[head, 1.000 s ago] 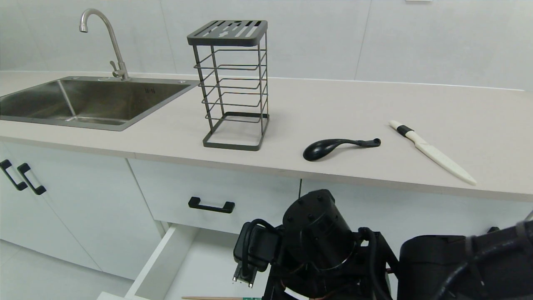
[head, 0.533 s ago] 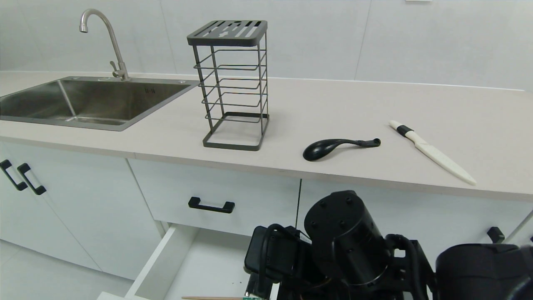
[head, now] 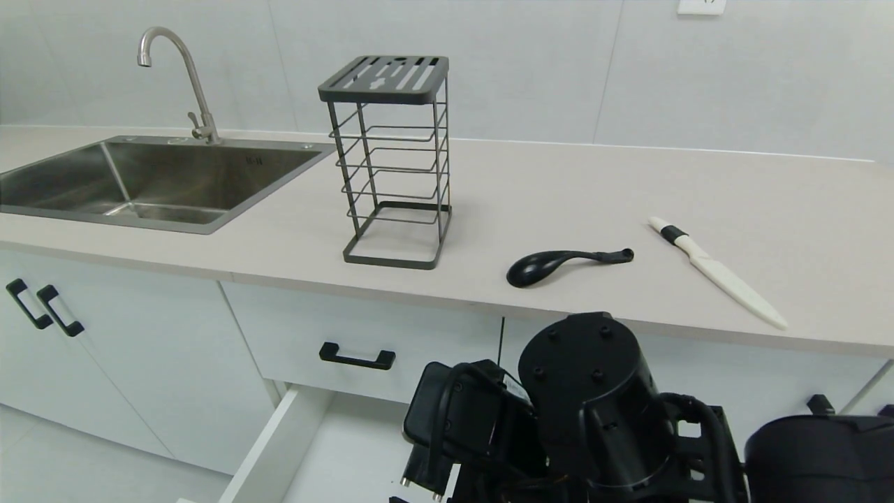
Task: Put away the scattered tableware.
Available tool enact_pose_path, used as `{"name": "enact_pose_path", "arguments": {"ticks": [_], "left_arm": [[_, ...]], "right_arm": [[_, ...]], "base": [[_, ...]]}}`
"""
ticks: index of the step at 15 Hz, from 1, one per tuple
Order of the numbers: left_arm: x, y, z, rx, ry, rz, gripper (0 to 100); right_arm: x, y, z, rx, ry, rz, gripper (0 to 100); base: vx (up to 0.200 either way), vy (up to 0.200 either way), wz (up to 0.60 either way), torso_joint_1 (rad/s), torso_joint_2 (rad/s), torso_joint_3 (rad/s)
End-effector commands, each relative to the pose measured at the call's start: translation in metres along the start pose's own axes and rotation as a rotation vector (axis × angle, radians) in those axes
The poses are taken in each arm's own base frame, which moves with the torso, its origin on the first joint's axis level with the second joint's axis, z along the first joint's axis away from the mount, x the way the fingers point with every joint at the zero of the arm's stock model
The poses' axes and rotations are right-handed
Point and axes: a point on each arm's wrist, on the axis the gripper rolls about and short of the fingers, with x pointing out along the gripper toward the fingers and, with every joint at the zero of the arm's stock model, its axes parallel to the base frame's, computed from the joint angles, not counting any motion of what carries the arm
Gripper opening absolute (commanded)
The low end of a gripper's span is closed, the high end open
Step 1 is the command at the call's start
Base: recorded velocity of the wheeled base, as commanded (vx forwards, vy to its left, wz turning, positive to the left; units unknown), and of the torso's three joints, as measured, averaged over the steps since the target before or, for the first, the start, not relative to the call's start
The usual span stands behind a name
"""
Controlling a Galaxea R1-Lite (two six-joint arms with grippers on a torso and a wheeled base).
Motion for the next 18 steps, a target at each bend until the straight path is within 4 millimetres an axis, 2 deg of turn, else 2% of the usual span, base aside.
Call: {"name": "enact_pose_path", "arguments": {"ticks": [1, 7, 10, 18], "left_arm": [[0.0001, 0.0000, 0.0000, 0.000, 0.001, -0.001, 100], [0.0001, 0.0000, 0.0000, 0.000, 0.001, -0.001, 100], [0.0001, 0.0000, 0.0000, 0.000, 0.001, -0.002, 100], [0.0001, 0.0000, 0.0000, 0.000, 0.001, -0.001, 100]], "right_arm": [[0.0005, 0.0006, -0.0002, -0.002, 0.002, 0.002, 100], [0.0005, 0.0003, -0.0009, 0.002, 0.011, 0.002, 100], [0.0023, 0.0008, -0.0021, 0.003, 0.019, 0.005, 100], [0.0044, 0.0009, -0.0052, 0.006, 0.043, 0.010, 100]], "base": [[0.000, 0.000, 0.00, 0.242, -0.46, -0.203], [0.000, 0.000, 0.00, 0.174, -0.48, -0.212], [0.000, 0.000, 0.00, 0.414, -0.49, -0.240], [0.000, 0.000, 0.00, 0.287, -0.53, -0.248]]}}
